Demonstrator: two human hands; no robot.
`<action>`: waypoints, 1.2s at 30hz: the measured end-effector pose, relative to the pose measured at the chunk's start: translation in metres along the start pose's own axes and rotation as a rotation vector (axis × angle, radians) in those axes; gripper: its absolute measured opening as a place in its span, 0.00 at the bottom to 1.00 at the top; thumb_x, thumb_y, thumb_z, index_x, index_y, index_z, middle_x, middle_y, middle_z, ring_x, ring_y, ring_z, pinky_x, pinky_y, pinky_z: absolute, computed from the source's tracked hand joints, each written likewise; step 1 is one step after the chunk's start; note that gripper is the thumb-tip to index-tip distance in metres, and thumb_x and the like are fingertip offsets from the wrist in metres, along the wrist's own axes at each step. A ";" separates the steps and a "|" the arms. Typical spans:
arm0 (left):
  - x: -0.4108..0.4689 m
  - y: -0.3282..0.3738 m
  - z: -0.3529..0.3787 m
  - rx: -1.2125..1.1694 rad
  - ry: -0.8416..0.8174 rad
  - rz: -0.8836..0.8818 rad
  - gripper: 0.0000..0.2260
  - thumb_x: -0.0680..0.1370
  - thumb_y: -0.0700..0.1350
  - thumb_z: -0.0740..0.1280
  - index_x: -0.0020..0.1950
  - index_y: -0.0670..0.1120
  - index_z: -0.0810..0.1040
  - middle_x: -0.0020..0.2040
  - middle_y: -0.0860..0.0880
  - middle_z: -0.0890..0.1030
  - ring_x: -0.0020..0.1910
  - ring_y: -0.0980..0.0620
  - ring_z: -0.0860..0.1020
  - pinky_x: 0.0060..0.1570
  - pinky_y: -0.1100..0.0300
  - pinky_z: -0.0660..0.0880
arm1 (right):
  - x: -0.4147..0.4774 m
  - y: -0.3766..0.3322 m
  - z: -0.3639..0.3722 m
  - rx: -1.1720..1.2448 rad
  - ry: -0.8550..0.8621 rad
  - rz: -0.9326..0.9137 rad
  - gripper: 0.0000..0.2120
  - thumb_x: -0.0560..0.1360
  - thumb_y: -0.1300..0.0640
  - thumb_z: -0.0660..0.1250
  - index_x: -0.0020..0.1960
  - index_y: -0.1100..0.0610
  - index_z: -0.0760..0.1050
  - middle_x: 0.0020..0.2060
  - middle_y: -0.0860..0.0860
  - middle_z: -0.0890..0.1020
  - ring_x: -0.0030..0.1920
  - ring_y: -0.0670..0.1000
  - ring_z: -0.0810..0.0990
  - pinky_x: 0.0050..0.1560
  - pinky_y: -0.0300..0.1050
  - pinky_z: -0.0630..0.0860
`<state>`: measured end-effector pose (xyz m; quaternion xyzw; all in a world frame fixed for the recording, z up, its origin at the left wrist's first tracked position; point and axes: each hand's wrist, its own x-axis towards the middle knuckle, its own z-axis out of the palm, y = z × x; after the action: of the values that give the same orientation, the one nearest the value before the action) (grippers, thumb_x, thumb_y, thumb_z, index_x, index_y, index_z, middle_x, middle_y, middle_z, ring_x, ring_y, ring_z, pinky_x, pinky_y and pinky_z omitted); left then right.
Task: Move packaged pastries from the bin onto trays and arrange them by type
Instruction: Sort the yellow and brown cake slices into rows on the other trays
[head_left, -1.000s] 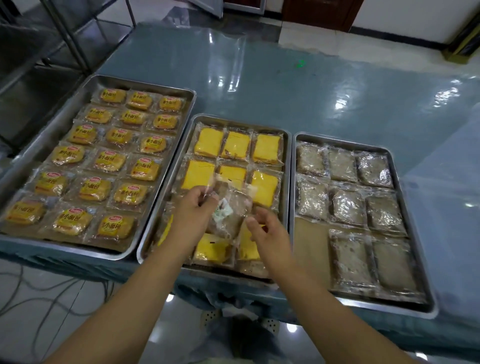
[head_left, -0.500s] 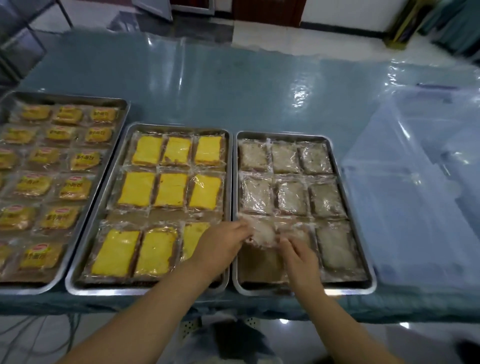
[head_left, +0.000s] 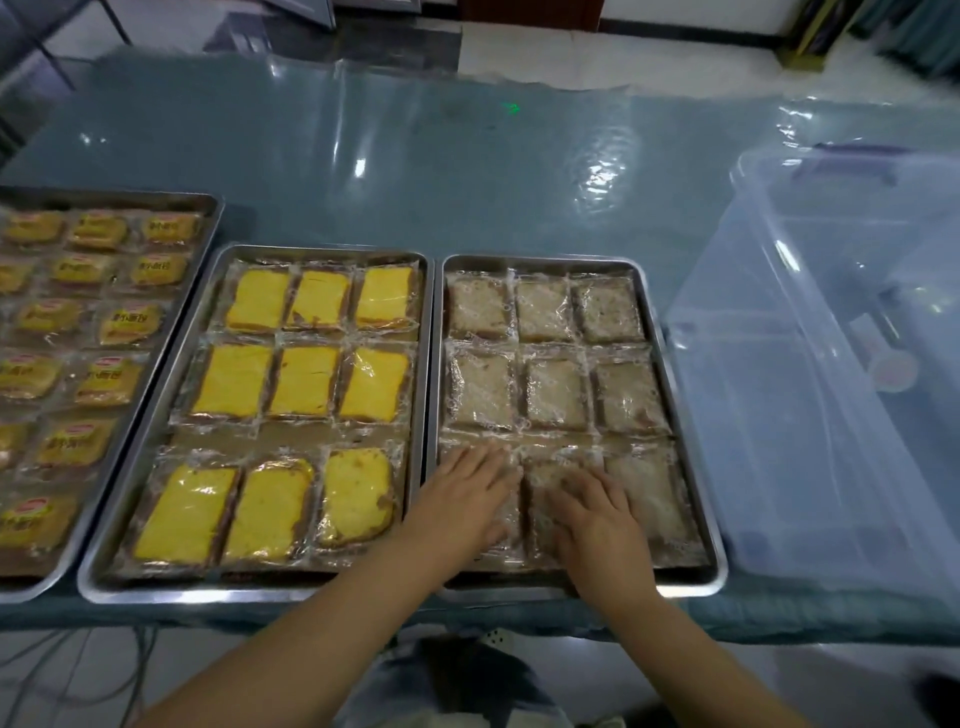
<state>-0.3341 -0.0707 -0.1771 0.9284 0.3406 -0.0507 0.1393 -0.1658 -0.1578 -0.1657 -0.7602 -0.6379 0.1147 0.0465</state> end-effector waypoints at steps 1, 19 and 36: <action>0.006 0.003 0.004 0.046 -0.061 -0.010 0.34 0.78 0.58 0.58 0.77 0.48 0.44 0.77 0.47 0.43 0.75 0.46 0.38 0.67 0.50 0.30 | 0.001 0.003 0.002 -0.019 -0.019 -0.005 0.18 0.71 0.58 0.69 0.60 0.49 0.78 0.65 0.52 0.75 0.69 0.58 0.66 0.67 0.55 0.65; 0.044 0.024 0.031 0.137 -0.095 0.005 0.38 0.73 0.72 0.46 0.72 0.57 0.29 0.71 0.45 0.26 0.68 0.45 0.22 0.63 0.37 0.24 | -0.006 0.064 0.001 -0.014 -0.041 0.070 0.18 0.77 0.54 0.61 0.67 0.52 0.71 0.68 0.51 0.70 0.68 0.54 0.68 0.65 0.50 0.66; 0.107 0.012 0.012 0.099 -0.057 -0.167 0.34 0.74 0.70 0.41 0.75 0.56 0.38 0.76 0.50 0.37 0.72 0.44 0.33 0.64 0.37 0.26 | 0.080 0.077 -0.010 -0.089 -0.076 0.049 0.26 0.81 0.46 0.44 0.77 0.54 0.47 0.77 0.53 0.48 0.76 0.52 0.41 0.75 0.47 0.40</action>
<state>-0.2444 -0.0171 -0.2060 0.9008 0.4097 -0.1055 0.0981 -0.0763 -0.0925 -0.1817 -0.7719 -0.6248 0.1161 -0.0147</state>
